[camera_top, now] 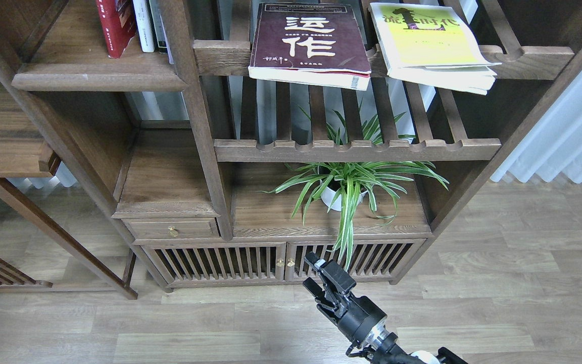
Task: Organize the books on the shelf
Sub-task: 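Insert the red book upright into the top shelf with the left gripper, then reach the right gripper up to the yellow-green book on the upper shelf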
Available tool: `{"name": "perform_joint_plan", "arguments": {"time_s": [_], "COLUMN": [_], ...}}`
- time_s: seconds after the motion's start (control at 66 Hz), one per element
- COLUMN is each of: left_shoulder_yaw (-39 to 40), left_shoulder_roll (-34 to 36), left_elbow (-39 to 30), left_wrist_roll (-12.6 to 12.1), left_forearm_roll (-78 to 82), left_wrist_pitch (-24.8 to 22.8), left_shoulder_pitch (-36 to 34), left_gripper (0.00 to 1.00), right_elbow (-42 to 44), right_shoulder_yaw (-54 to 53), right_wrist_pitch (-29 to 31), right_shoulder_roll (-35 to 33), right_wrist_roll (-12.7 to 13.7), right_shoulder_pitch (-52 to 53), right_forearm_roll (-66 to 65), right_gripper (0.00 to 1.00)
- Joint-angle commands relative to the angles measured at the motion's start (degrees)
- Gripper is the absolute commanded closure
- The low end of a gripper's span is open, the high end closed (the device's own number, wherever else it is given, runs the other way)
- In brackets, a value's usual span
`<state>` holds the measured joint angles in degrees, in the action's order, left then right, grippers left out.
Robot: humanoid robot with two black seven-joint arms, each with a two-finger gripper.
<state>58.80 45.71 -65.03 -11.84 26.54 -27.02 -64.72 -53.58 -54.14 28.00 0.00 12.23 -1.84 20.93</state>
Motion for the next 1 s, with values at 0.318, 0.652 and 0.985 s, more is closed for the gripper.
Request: {"name": "perform_joint_plan", "arguments": {"time_s": [0.318, 0.652, 0.985], "left_shoulder_yaw": [12.1, 17.3, 21.8], "left_shoulder_roll": [5.4, 2.4, -3.4], "left_elbow": [-12.4, -14.0, -11.9], "left_wrist_roll": [0.8, 0.8, 0.5], "left_forearm_roll": [-9.1, -9.2, -9.0], "left_wrist_pitch": [-1.0, -1.0, -1.0], "left_shoulder_pitch": [23.1, 40.5, 48.8], "left_gripper": [0.0, 0.0, 0.0], "right_elbow": [-5.2, -6.5, -16.2], "right_shoulder_yaw": [-0.7, -5.4, -14.7], "right_wrist_pitch": [0.0, 0.0, 0.0], "right_shoulder_roll": [0.0, 0.0, -2.3], "right_wrist_roll": [0.2, -1.1, -3.4], "right_shoulder_pitch": [-0.1, -0.4, -0.1], "right_forearm_roll": [0.0, 0.1, 0.4], "right_gripper": [0.0, 0.0, 0.0]}}
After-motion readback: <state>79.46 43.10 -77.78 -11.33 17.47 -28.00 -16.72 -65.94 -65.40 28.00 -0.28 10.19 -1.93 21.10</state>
